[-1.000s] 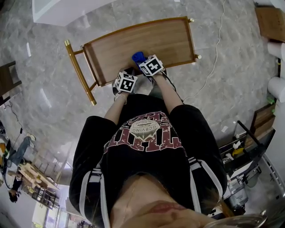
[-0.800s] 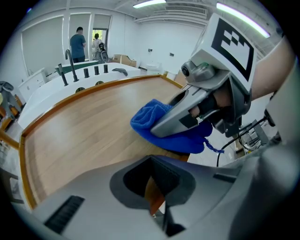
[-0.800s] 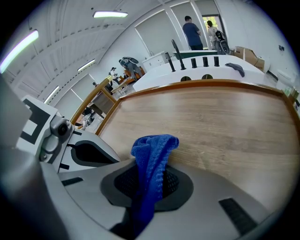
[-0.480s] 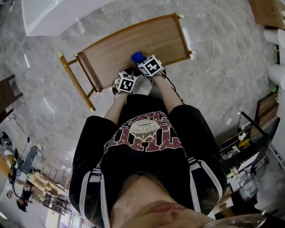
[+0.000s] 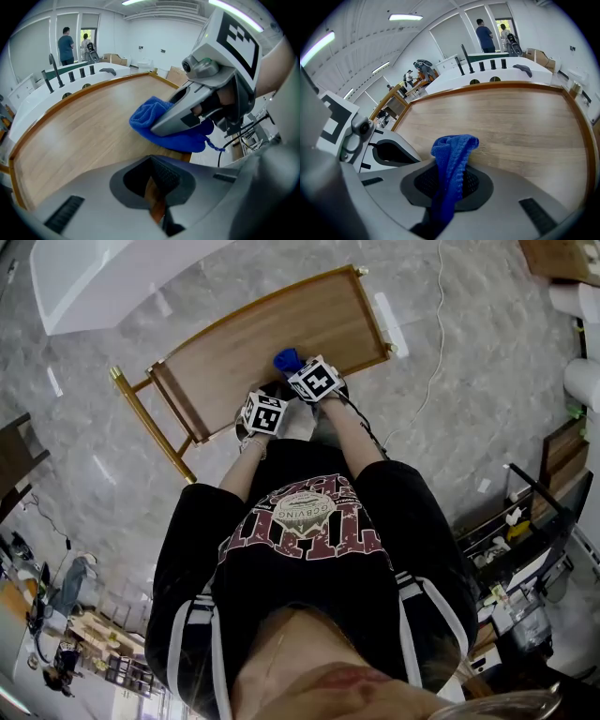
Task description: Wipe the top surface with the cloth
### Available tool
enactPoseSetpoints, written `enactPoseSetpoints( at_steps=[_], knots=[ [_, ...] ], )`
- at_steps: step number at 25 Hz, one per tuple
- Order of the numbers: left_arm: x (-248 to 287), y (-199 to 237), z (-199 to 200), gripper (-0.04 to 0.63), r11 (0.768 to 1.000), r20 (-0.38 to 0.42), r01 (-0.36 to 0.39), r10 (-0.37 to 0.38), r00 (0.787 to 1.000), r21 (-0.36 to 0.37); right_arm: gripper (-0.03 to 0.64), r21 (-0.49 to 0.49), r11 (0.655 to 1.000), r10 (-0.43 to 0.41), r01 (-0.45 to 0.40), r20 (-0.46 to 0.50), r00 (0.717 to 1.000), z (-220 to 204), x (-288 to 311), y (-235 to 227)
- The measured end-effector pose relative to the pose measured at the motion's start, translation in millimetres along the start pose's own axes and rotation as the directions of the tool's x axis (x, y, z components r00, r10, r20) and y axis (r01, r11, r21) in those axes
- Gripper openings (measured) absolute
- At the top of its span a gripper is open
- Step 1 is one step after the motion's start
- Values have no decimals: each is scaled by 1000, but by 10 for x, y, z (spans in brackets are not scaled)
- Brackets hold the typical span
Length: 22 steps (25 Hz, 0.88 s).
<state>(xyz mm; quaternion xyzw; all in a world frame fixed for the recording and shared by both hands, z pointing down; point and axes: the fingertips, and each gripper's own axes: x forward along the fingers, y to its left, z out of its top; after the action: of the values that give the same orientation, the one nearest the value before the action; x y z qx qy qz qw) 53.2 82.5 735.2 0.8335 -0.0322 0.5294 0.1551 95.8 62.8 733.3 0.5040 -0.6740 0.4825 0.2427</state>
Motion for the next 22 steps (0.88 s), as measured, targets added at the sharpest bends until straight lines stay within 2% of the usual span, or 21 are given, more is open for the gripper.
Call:
enactPoseSetpoints(
  at_steps=[7, 15, 17, 22],
  knots=[
    [-35, -89, 31, 48, 1000, -22, -22, 22, 1000, 11, 56, 8, 1000, -4, 4, 1, 1000, -75, -174, -130],
    [7, -49, 46, 48, 999, -39, -50, 50, 998, -15, 55, 38, 999, -37, 36, 13, 999, -118, -305, -418],
    [2, -64, 129, 48, 998, -20, -54, 54, 998, -25, 55, 41, 999, -36, 36, 12, 999, -126, -327, -465],
    [95, -286, 414, 47, 999, -3, -20, 20, 1000, 46, 55, 44, 998, -56, 55, 12, 998, -139, -442, -601]
  ],
)
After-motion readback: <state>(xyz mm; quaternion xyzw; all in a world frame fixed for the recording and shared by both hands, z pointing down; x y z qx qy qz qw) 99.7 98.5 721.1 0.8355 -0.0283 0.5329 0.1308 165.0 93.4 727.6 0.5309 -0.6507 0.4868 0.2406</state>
